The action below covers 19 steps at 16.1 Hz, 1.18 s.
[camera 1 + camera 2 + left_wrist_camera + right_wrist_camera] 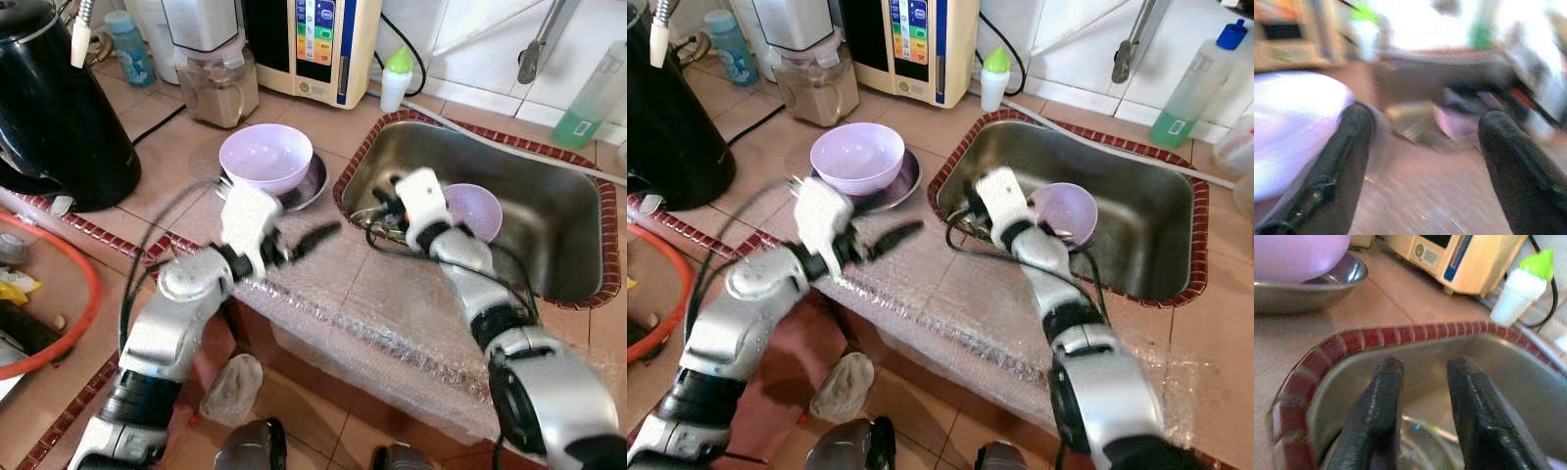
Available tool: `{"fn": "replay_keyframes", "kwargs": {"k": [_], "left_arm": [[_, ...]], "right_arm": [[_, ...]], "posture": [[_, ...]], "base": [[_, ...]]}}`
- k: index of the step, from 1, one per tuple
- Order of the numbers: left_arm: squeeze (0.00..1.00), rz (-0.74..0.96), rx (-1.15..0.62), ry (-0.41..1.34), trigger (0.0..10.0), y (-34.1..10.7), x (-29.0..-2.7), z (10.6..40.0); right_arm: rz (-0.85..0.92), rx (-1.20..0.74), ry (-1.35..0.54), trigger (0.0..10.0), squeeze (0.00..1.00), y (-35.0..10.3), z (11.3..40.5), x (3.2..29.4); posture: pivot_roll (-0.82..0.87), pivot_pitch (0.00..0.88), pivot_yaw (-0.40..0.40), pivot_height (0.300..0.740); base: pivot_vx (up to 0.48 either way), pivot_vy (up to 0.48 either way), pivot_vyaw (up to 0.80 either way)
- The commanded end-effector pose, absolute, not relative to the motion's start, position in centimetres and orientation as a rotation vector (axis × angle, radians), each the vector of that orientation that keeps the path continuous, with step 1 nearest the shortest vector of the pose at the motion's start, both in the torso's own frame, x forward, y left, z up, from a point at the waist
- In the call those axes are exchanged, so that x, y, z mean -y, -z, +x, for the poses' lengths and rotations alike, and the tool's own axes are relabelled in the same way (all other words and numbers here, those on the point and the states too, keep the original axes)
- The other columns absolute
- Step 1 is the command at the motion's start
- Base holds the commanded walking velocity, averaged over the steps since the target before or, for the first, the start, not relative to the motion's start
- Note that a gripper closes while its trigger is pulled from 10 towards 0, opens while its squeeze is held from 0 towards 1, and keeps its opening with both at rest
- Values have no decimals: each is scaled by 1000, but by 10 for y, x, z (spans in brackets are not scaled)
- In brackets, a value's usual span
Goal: Kitchen organization
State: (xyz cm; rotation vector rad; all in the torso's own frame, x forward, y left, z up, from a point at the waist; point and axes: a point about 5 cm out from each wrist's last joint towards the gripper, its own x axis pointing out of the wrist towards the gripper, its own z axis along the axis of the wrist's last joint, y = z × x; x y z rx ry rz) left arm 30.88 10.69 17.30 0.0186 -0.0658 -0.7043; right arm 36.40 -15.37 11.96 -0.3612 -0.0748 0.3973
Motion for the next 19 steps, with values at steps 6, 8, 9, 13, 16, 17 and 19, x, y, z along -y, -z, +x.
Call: {"fn": "replay_keyframes", "kwargs": {"k": [6,8,9,13,16,17,19], "left_arm": [[1000,-118,67,296,10000,-190,-163,349],[1000,-156,56,251,10000,-194,-168,359],[1000,-166,52,239,10000,-196,-170,363],[1000,-252,-61,140,10000,-190,-179,381],[910,-337,-144,140,10000,-184,-176,388],[149,-355,-165,154,5529,-182,-174,391],[0,-382,-197,199,0,-180,-168,392]], "right_arm": [[-192,181,-382,10000,0,-114,338,142],[-176,217,-405,10000,0,-118,328,137],[-176,225,-419,10000,0,-120,324,135],[-152,243,-470,10000,0,-127,310,127],[-151,248,-482,10000,0,-134,305,122],[-150,244,-483,10000,0,-136,305,121],[-148,236,-488,10000,0,-137,304,119]], "posture": [[13,73,57,740],[-3,75,69,740],[-10,77,73,740],[-28,83,87,740],[-29,86,89,740],[-28,88,90,740],[-24,90,94,740]], "base": [[0,0,0],[0,0,0],[0,0,0],[0,0,0],[0,0,0],[0,0,0],[0,0,0]]}}
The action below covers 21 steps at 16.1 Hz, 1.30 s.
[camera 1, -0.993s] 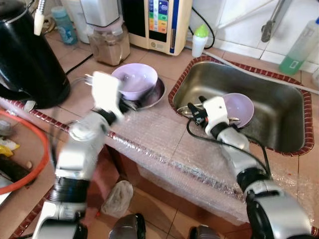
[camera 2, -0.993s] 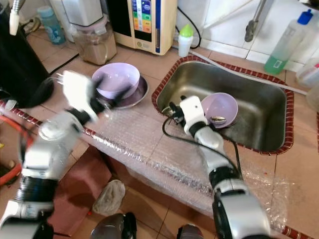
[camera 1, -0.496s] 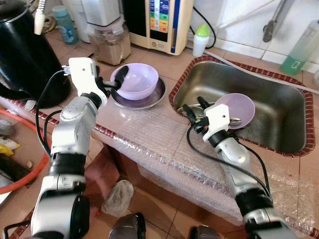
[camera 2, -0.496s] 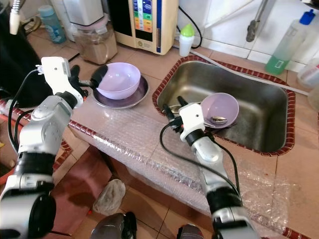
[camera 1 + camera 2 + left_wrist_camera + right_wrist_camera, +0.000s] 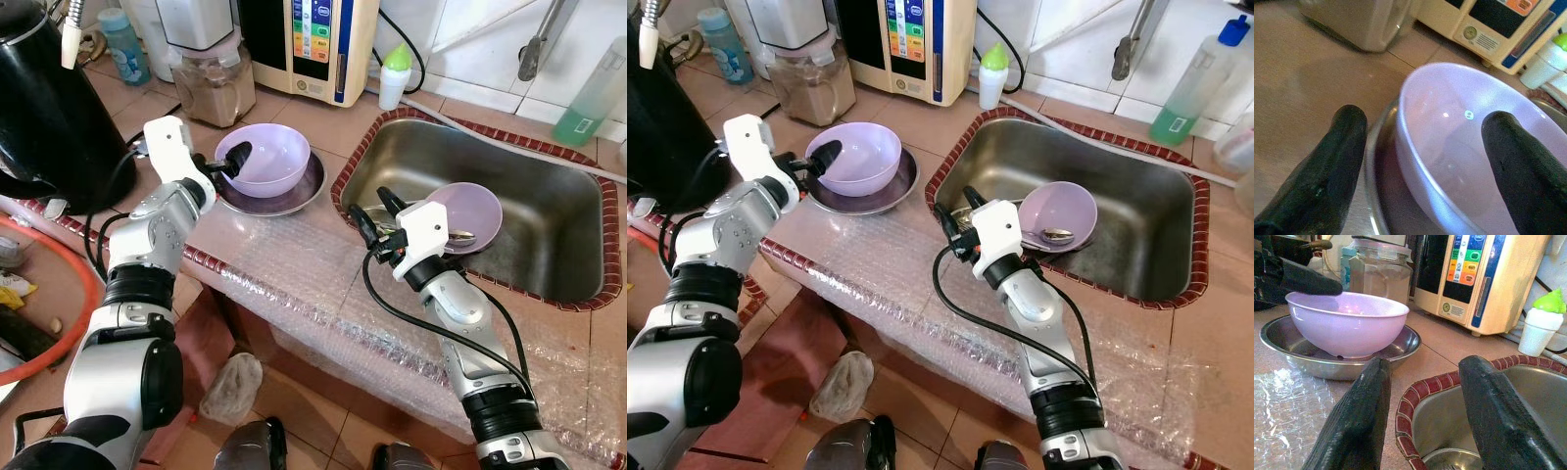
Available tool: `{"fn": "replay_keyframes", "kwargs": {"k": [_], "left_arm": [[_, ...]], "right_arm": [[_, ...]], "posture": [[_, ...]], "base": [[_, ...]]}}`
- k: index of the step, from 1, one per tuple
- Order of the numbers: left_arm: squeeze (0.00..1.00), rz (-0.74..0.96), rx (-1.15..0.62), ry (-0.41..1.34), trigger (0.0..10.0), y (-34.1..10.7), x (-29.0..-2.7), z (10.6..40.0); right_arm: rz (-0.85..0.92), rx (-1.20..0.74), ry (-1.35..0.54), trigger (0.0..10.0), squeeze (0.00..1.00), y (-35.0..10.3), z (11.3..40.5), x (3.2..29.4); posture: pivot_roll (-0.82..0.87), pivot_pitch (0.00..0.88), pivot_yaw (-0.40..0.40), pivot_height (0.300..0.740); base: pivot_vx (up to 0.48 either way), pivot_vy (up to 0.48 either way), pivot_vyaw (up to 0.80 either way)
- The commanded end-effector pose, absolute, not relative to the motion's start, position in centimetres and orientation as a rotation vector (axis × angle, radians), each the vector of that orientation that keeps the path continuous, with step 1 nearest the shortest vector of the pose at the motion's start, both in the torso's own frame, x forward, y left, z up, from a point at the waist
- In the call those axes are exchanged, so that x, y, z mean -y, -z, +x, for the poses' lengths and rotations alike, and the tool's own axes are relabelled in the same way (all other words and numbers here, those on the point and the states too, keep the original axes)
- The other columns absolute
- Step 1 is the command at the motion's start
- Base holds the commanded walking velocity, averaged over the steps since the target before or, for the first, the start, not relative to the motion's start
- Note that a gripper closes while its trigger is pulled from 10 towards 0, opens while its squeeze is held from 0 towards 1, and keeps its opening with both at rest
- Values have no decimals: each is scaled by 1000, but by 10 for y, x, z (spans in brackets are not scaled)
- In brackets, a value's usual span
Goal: Kitchen organization
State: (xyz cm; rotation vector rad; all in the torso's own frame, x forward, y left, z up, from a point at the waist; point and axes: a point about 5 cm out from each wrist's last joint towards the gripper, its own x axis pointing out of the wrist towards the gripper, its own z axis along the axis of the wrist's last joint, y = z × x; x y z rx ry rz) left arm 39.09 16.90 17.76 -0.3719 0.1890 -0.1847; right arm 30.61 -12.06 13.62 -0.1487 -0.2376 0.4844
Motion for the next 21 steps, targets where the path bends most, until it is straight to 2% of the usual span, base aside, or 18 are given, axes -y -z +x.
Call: {"fn": "replay_keyframes", "kwargs": {"k": [1,6,17,20,21], "left_arm": [[0,-392,-210,224,0,-179,-164,392],[0,-420,-268,260,0,-173,-162,391],[0,-405,-297,277,0,-173,-169,390],[0,-403,-304,276,0,-172,-170,389],[0,-402,-302,275,0,-172,-171,389]], "right_arm": [[-150,232,-494,10000,0,-137,304,118],[-156,218,-620,10000,0,-138,296,107],[-129,165,-629,10000,0,-133,298,107],[-201,179,-592,10000,0,-133,301,105],[-155,158,-624,10000,0,-131,300,102]], "posture": [[-22,91,94,740],[-20,93,96,740],[-11,83,90,740],[-11,83,90,740],[-11,83,90,740]], "base": [[0,0,0],[0,0,0],[0,0,0],[0,0,0],[0,0,0]]}}
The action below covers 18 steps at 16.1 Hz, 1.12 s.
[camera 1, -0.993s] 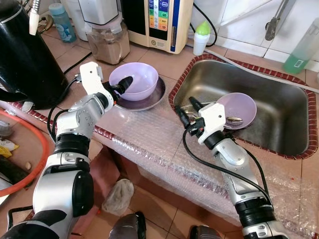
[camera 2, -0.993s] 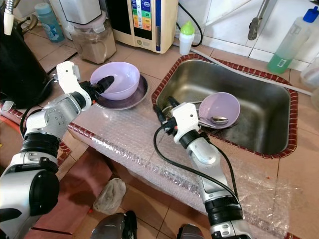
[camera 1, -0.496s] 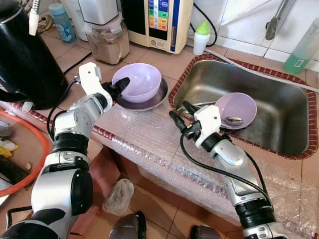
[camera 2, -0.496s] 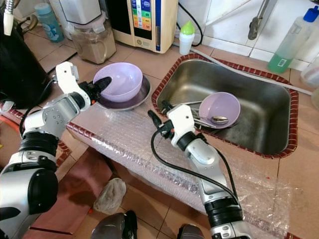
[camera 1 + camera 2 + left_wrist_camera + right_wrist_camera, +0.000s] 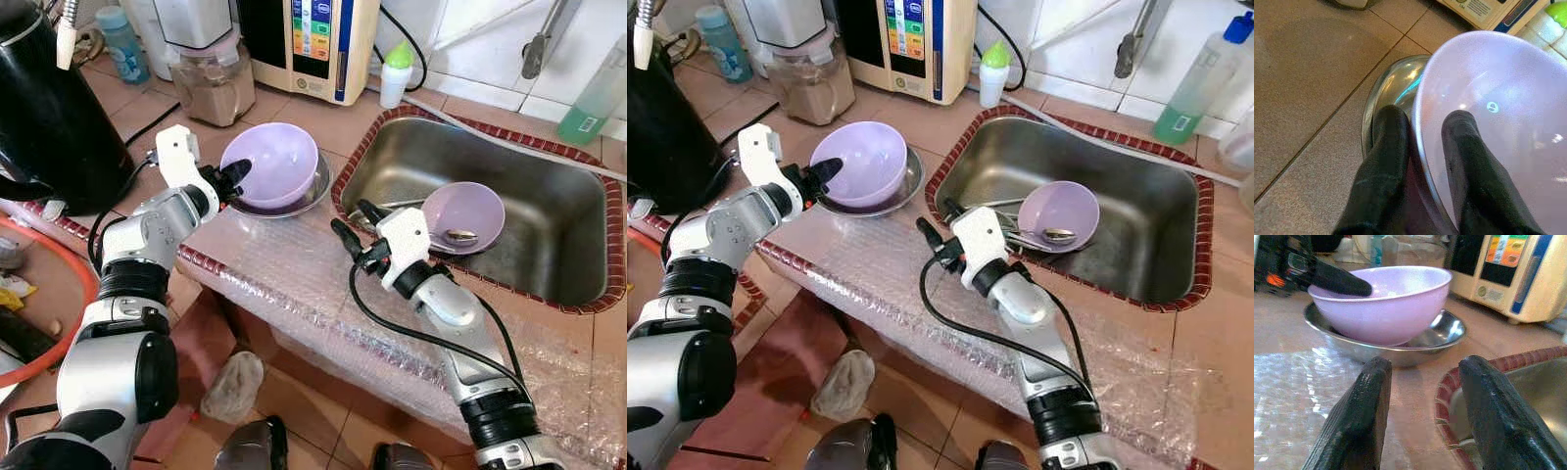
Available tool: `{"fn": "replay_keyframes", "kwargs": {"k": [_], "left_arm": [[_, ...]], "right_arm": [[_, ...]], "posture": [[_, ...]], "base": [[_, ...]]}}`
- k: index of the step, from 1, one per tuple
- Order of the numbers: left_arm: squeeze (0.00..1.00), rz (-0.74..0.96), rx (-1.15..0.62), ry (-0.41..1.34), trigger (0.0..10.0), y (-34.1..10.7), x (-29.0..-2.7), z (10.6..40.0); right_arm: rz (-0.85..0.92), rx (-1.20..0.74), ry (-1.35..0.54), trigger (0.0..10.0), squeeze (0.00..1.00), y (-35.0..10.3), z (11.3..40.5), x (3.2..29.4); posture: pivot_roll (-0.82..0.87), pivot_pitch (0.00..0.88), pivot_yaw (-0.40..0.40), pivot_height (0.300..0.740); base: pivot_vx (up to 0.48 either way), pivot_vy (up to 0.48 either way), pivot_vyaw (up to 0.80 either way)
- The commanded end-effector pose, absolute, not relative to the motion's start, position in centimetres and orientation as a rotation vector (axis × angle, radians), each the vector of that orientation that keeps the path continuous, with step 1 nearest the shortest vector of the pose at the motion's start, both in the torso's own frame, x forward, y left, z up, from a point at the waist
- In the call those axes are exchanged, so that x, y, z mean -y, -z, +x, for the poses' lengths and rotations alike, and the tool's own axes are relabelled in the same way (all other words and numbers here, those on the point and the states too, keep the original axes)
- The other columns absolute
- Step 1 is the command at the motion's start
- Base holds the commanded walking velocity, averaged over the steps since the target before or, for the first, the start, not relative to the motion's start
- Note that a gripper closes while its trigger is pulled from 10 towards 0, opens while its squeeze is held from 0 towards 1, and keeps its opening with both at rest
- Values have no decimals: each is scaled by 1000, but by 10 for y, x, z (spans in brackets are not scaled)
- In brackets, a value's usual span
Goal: Kitchen organization
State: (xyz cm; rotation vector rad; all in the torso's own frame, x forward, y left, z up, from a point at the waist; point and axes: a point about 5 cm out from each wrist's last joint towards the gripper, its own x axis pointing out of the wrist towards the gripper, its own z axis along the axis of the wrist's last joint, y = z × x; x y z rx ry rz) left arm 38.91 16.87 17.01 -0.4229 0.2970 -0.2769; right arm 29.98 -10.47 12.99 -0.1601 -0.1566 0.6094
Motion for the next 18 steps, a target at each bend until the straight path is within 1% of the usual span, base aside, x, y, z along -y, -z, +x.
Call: {"fn": "replay_keyframes", "kwargs": {"k": [1,3,6,12,14,15,17,18], "left_arm": [[0,-399,-299,274,0,-173,-171,390],[0,-382,-287,269,0,-174,-172,390],[0,-349,-258,253,0,-176,-172,391],[0,-353,-206,208,0,-176,-177,391],[0,-354,-105,211,0,-188,-177,392],[0,-325,-49,217,0,-195,-176,393],[0,-219,123,209,0,-219,-173,392],[0,-170,171,224,0,-226,-170,391]], "right_arm": [[-146,143,-639,10000,0,-129,298,99],[-132,142,-638,10000,0,-127,296,96],[-128,116,-710,10000,0,-125,293,92],[-85,130,-729,10000,0,-134,299,94],[-89,138,-713,10000,0,-135,300,95],[-85,147,-700,10000,0,-136,301,96],[-34,202,-621,10000,0,-148,307,101],[14,222,-588,10000,0,-154,309,104]], "posture": [[-12,82,93,740],[-14,82,93,740],[-14,77,89,740],[-7,73,76,740],[-7,73,75,740],[-7,73,75,740],[-9,71,78,740],[-9,70,77,740]], "base": [[0,0,0],[0,0,0],[0,0,0],[0,0,0],[0,0,0],[0,0,0],[0,0,0],[0,0,0]]}}
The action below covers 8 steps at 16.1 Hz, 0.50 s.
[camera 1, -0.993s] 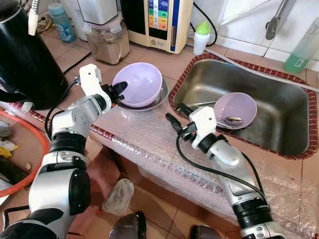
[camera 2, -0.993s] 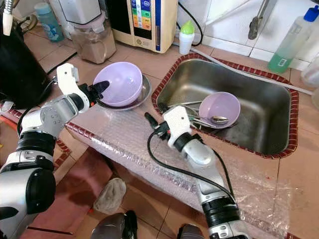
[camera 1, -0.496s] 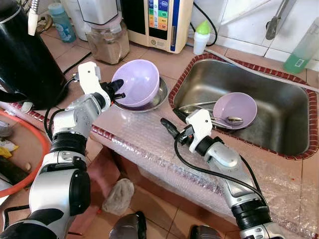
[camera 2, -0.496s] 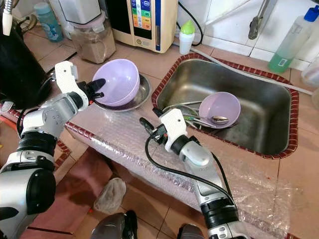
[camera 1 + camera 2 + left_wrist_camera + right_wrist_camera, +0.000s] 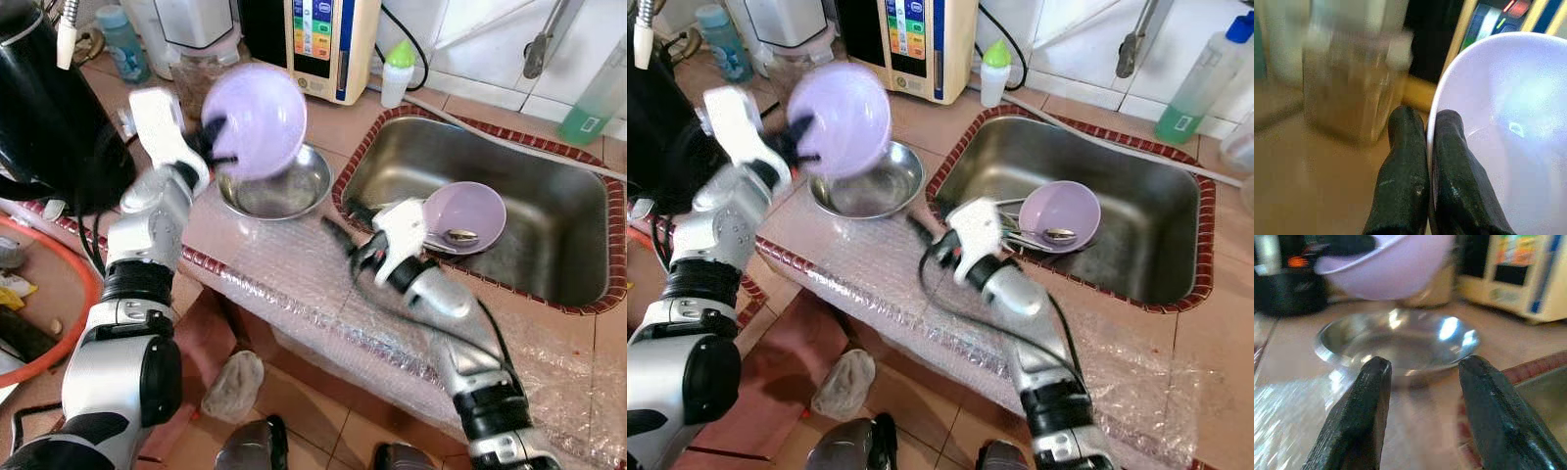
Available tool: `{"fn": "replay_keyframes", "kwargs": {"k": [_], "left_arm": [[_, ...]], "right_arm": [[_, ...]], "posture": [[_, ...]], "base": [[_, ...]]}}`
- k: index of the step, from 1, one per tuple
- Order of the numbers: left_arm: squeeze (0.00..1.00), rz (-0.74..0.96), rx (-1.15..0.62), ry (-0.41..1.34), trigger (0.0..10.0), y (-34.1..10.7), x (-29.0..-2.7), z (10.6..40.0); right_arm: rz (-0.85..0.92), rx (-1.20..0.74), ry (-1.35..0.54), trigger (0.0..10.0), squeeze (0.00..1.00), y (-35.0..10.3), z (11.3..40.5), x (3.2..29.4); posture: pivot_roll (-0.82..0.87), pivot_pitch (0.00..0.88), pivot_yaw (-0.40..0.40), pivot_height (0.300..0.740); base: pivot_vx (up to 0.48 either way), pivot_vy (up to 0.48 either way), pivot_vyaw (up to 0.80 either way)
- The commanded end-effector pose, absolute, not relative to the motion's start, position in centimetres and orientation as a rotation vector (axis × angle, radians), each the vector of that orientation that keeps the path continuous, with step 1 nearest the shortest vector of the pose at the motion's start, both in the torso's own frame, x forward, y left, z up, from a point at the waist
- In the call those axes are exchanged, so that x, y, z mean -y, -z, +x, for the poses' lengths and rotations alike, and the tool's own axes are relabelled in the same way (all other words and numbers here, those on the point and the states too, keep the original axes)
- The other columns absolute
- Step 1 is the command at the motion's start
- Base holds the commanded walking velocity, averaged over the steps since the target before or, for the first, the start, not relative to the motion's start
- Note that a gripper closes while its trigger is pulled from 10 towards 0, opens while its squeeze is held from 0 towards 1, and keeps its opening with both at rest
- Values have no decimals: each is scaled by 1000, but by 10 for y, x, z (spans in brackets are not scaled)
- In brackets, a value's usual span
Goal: Kitchen organization
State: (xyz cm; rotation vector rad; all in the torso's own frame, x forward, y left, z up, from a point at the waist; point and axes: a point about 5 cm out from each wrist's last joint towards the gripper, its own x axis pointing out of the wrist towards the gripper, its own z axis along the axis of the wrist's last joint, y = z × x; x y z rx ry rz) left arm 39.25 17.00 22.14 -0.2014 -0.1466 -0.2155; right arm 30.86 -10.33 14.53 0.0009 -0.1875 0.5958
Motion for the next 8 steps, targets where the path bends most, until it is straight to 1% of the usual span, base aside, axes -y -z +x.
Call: {"fn": "replay_keyframes", "kwargs": {"k": [1,2,4,5,7,8], "left_arm": [[0,-124,219,238,0,-232,-165,389],[0,-66,278,269,0,-238,-156,386],[0,16,331,323,0,-241,-140,380],[0,29,336,328,0,-241,-138,379],[0,61,358,376,0,-238,-125,373],[0,74,360,419,0,-230,-113,367]], "right_arm": [[71,242,-562,10000,0,-161,312,106],[131,266,-534,10000,0,-170,316,108],[205,282,-503,10000,0,-179,321,109],[214,283,-500,10000,0,-180,321,109],[235,284,-471,10000,0,-182,325,109],[274,284,-455,10000,0,-184,328,107]], "posture": [[-10,69,77,740],[-11,68,76,740],[-9,64,73,740],[-9,64,73,740],[-7,61,69,740],[-5,62,65,740]], "base": [[0,0,0],[0,0,0],[0,0,0],[0,0,0],[0,0,0],[0,0,0]]}}
